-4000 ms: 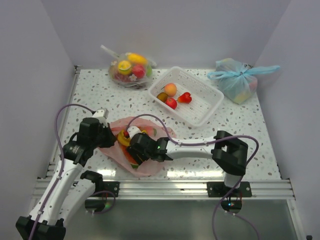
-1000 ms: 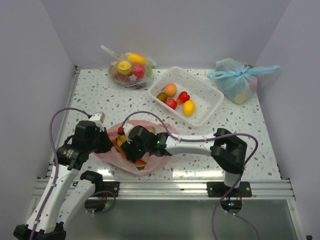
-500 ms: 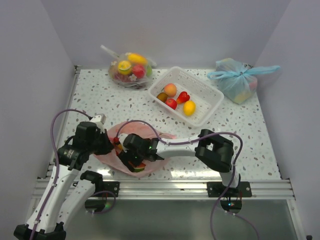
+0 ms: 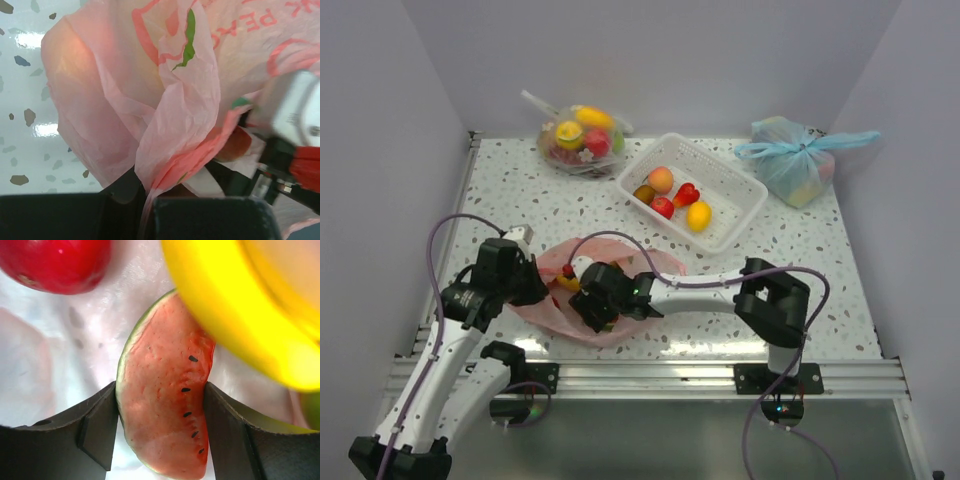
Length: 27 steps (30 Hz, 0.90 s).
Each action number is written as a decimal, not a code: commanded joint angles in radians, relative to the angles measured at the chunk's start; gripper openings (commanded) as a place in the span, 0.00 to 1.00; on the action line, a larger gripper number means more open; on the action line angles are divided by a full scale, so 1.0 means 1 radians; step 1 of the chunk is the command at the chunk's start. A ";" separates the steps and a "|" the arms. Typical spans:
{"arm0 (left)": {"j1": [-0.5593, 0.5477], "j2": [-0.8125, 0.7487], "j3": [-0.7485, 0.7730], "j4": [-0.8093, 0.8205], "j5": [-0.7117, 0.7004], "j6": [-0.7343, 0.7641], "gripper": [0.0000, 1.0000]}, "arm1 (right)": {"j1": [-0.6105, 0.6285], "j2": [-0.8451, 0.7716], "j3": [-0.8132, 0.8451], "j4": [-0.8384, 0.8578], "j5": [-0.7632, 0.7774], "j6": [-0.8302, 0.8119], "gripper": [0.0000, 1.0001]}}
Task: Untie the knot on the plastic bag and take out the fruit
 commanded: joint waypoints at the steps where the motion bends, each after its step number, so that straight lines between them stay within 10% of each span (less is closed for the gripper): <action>1: 0.006 0.034 0.029 0.083 -0.017 -0.020 0.00 | -0.033 -0.141 -0.021 0.026 0.099 -0.029 0.00; 27: 0.006 0.115 -0.065 0.331 0.032 0.055 0.00 | -0.237 -0.501 0.124 0.242 0.007 -0.047 0.00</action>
